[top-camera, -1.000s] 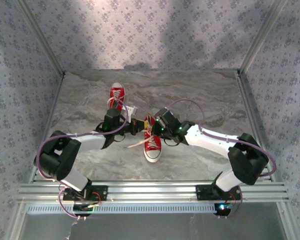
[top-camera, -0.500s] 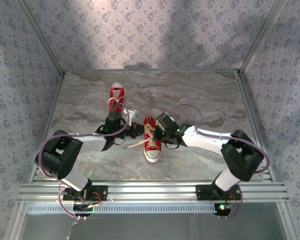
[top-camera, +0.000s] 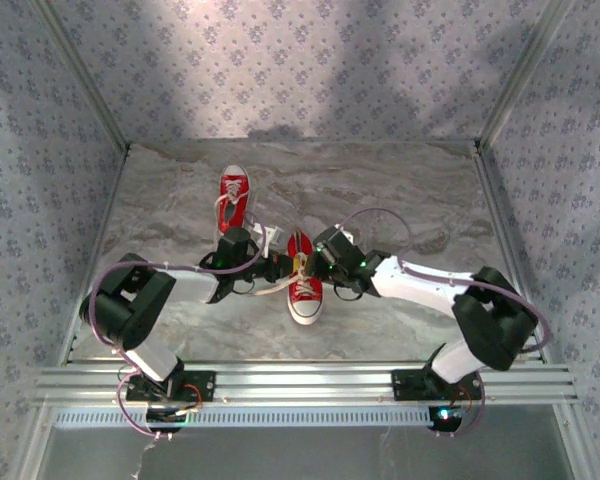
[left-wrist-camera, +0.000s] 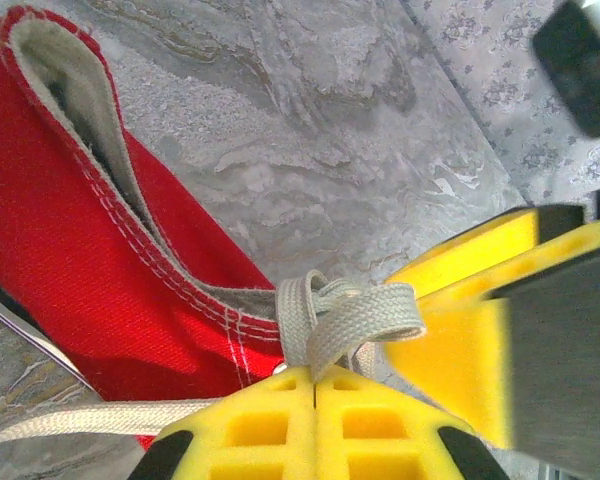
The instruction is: Tie the shoes
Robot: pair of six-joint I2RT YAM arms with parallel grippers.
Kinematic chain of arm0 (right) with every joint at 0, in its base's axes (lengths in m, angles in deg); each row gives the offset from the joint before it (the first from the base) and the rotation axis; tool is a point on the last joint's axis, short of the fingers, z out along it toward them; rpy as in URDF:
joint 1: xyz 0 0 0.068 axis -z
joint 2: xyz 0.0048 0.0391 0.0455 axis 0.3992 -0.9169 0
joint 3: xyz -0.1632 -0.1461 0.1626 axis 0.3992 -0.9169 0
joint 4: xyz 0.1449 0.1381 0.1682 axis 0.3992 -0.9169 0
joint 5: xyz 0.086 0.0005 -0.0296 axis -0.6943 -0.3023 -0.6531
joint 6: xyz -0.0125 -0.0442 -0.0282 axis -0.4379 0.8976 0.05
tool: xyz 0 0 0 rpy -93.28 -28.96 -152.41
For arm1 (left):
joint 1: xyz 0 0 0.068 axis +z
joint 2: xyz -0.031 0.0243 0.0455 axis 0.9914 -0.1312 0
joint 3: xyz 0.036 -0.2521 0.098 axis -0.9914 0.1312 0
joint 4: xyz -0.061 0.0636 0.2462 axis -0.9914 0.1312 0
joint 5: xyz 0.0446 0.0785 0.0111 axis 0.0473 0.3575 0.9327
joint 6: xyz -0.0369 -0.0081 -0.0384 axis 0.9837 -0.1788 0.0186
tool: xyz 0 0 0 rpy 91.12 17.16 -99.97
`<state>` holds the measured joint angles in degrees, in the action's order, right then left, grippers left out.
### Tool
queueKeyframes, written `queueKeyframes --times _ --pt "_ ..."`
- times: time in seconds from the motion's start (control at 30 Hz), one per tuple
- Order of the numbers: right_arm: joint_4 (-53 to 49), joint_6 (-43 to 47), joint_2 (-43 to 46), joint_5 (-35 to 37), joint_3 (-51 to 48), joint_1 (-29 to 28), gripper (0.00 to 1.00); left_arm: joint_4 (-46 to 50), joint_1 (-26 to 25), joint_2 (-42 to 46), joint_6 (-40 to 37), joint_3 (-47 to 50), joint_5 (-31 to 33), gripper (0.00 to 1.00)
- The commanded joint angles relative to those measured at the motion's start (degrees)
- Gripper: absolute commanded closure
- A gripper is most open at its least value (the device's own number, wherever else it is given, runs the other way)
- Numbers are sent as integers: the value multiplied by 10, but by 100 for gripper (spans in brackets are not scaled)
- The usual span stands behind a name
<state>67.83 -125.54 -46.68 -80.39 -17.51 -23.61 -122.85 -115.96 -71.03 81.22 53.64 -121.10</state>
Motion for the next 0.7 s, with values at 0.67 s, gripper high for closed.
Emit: queueKeyframes --times 0.67 --pt "70 -22 -22 -57 0 1 80 -31 0 -1 7 2 3 100"
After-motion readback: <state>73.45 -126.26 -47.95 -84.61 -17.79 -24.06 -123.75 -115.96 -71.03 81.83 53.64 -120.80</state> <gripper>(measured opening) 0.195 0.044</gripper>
